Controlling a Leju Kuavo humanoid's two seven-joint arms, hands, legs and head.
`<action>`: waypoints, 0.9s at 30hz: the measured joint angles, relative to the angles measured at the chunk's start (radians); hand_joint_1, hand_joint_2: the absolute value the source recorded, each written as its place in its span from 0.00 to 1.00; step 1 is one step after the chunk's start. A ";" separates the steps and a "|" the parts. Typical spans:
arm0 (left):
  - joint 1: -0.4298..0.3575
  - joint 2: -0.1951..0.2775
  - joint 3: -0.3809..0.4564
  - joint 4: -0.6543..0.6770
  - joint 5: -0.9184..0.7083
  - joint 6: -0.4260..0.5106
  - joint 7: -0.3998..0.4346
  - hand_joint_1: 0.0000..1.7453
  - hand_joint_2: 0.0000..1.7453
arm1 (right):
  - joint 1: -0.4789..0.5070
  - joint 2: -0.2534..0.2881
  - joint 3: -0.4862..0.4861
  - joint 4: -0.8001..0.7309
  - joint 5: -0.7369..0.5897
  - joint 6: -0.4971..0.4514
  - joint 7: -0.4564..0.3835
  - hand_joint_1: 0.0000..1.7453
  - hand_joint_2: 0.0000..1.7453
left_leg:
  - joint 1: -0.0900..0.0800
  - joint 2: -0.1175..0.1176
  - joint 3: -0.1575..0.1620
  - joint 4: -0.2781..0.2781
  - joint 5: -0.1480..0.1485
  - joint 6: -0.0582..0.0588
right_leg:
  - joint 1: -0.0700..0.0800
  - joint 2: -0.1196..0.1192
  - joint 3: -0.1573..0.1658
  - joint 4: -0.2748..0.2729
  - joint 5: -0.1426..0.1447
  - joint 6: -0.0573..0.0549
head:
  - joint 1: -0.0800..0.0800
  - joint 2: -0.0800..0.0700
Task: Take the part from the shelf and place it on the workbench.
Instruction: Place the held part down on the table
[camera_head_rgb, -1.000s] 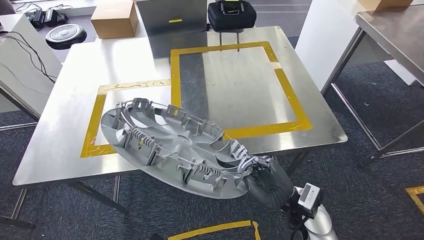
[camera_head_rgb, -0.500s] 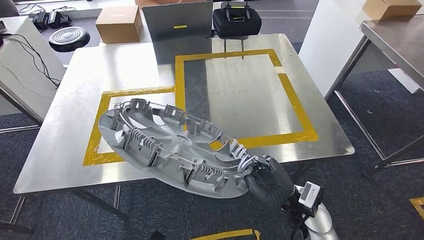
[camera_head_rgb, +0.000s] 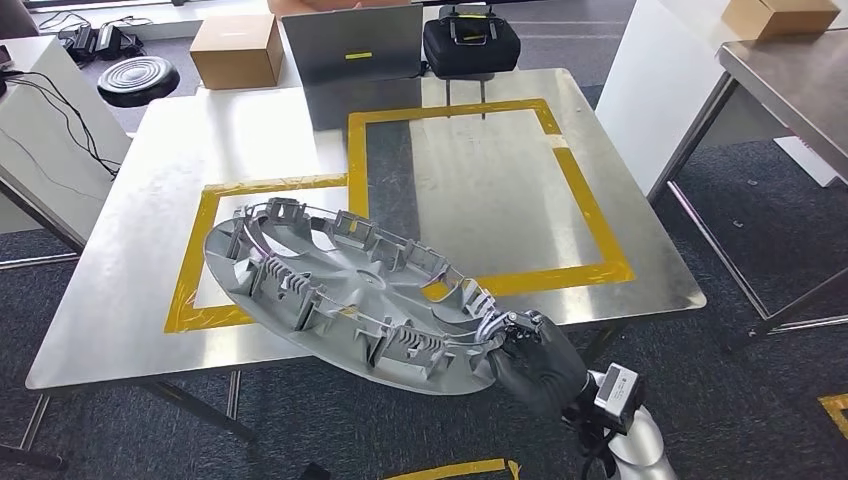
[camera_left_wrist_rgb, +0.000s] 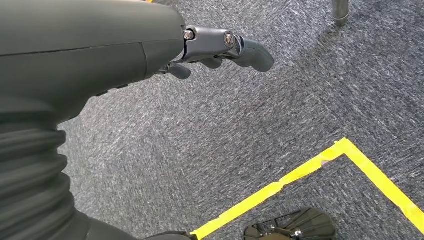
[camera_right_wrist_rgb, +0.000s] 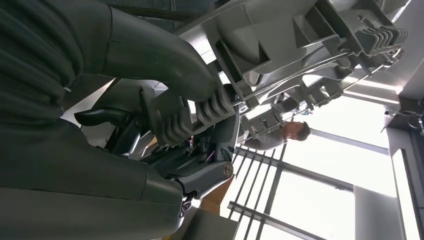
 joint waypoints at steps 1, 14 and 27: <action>0.000 0.000 0.000 0.000 0.002 0.001 -0.002 0.00 1.00 | -0.003 0.000 0.000 0.005 0.032 -0.025 0.007 1.00 1.00 | 0.000 0.000 0.000 0.000 0.000 0.000 | 0.000 0.000 0.000 0.000 0.000 0.000 | 0.000 0.000; 0.009 -0.004 0.028 0.000 0.012 0.008 -0.023 0.00 1.00 | -0.136 -0.033 0.006 0.216 0.482 -0.384 0.147 1.00 1.00 | -0.001 -0.001 0.000 0.001 0.001 0.001 | -0.001 0.000 0.004 -0.005 0.004 0.006 | 0.000 0.000; 0.026 -0.006 0.064 0.000 0.028 0.020 -0.039 0.00 1.00 | -0.210 -0.146 0.061 0.444 0.642 -0.514 0.163 1.00 1.00 | -0.001 -0.004 0.001 0.001 0.001 0.002 | -0.001 -0.002 0.005 -0.005 0.004 0.006 | 0.000 0.000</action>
